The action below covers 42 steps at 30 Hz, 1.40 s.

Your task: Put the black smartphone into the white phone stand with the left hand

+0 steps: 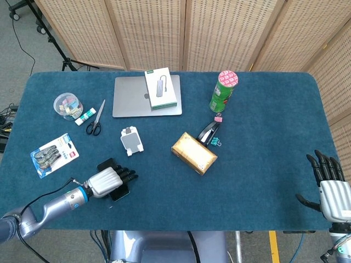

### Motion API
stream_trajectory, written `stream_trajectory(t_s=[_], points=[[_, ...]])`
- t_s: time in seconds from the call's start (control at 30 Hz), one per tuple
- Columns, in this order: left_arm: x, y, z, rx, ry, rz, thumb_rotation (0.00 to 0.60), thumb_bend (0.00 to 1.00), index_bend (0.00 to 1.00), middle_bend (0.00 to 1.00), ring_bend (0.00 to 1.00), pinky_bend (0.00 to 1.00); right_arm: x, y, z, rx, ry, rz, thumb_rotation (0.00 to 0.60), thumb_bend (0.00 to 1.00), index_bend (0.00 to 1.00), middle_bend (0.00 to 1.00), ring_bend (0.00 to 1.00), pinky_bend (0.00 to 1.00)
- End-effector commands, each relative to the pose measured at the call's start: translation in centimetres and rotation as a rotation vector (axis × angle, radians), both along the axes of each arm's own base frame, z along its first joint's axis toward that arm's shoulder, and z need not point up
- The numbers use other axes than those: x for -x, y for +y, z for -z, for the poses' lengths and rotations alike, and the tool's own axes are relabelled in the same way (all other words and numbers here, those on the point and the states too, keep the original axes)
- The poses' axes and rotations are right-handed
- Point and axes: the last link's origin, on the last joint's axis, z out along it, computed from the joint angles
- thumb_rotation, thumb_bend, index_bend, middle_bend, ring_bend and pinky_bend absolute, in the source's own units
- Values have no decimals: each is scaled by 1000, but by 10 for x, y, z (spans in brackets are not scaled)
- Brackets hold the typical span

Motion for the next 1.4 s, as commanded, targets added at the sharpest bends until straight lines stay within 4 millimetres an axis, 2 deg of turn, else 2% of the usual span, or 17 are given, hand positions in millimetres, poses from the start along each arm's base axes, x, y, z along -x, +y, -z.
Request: stream_trajectory(t_s=[0.03, 0.1, 0.2, 0.47, 0.63, 0.8, 0.97, 1.03, 1.23, 1.4], points=[[1, -1, 0, -11, -9, 4, 600, 0, 454, 344, 267, 317, 0, 0, 0, -1, 0, 0, 600, 0, 0, 0, 0, 0], [1, 0, -1, -25, -22, 13, 600, 0, 567, 425, 330, 332, 0, 0, 0, -1, 0, 1, 600, 0, 0, 0, 0, 0], [2, -1, -5, -46, -38, 28, 600, 0, 632, 472, 366, 348, 0, 1, 0, -1, -1, 0, 600, 0, 0, 0, 0, 0], [-3, 4, -25, -130, -73, 82, 600, 0, 647, 486, 368, 348, -1, 1, 0, -4, -1, 1, 600, 0, 0, 0, 0, 0], [-13, 8, -40, -196, -92, 122, 600, 0, 647, 486, 368, 348, -1, 2, -1, -3, -3, 3, 600, 0, 0, 0, 0, 0], [-31, 17, -54, -318, -96, 234, 600, 0, 647, 486, 368, 349, -2, 2, -1, -4, -4, 1, 600, 0, 0, 0, 0, 0], [-69, 32, -65, -518, -20, 498, 600, 0, 647, 486, 367, 349, -2, 3, -2, -6, -9, 0, 600, 0, 0, 0, 0, 0], [-93, 46, -62, -604, 102, 648, 600, 0, 647, 486, 367, 349, -2, 3, -4, -3, -19, -2, 600, 0, 0, 0, 0, 0], [-115, 62, -49, -634, 258, 756, 600, 0, 647, 485, 367, 349, -2, 4, -8, -3, -36, -4, 600, 0, 0, 0, 0, 0], [-112, 79, -48, -592, 373, 857, 600, 0, 630, 460, 367, 349, -1, 4, -9, -10, -44, -3, 600, 0, 0, 0, 0, 0]])
